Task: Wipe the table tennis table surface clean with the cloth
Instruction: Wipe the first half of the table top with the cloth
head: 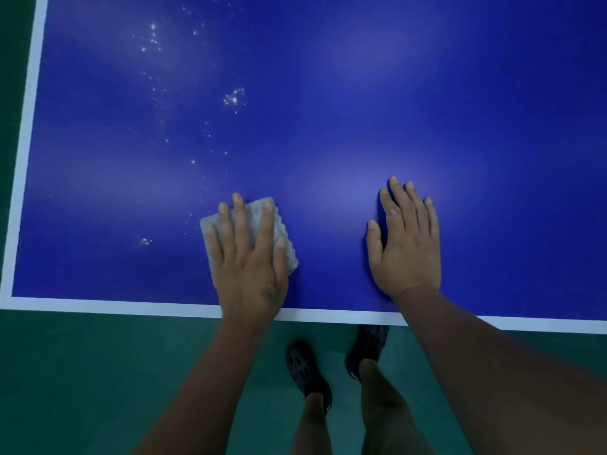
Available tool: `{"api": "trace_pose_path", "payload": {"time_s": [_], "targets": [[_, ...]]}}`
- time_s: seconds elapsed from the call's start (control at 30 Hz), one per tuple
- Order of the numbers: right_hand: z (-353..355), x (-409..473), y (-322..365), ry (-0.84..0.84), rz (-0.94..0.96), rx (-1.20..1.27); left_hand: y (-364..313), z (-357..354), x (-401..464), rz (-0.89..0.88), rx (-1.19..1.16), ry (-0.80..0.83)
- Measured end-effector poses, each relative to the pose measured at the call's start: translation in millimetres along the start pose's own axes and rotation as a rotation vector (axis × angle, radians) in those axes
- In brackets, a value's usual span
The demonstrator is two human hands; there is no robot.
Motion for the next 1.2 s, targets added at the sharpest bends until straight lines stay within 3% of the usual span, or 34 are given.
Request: {"api": "trace_pose_path", "payload": {"time_s": [0.13,0.27,0.6,0.7,0.8,0.93,1.1,1.2], "targets": [[-0.9,0.0,-0.8,0.017,-0.002,-0.003,-36.7,-8.3,-55.9,-0.149,-0.002,0.072],[-0.2,-0.1,-0.8,0.003,-0.001,-0.001,-26.1,-7.9,-76.9,-0.181,-0.009,0.088],[0.8,0.1,0.4,-0.029,0.012,0.005,-68.8,4.7,131.2,-0.133,-0.040,-0.053],[-0.2,0.0,0.3,-0.033,0.012,0.008,-96.8,1.8,103.8,-0.249,-0.037,-0.040],[-0.6,-0.1,-0.5,-0.020,0.005,0.009,-96.1,-1.6,15.7,-0.315,-0.048,0.014],[0.0,-1.2,0.0,-0.020,0.007,0.012,-51.7,-6.3,-75.3,-0.278,-0.003,0.105],[1.0,-1.0,1.0,-0.022,0.006,0.018,13.0,-3.3,-0.8,-0.096,0.021,0.048],[0.7,-0.5,0.2,-0.015,0.000,0.012,12.7,-3.8,11.3,-0.033,0.018,0.055]]}}
Point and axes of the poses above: each hand's wrist, its own x-axis towards the middle knuckle, its own z-axis out of the back of the hand, y = z × x, the point moved 8 cm from there along x, towards the middle knuckle, and after that the axes turned 7 degrees about x, right-handed, at the moved point
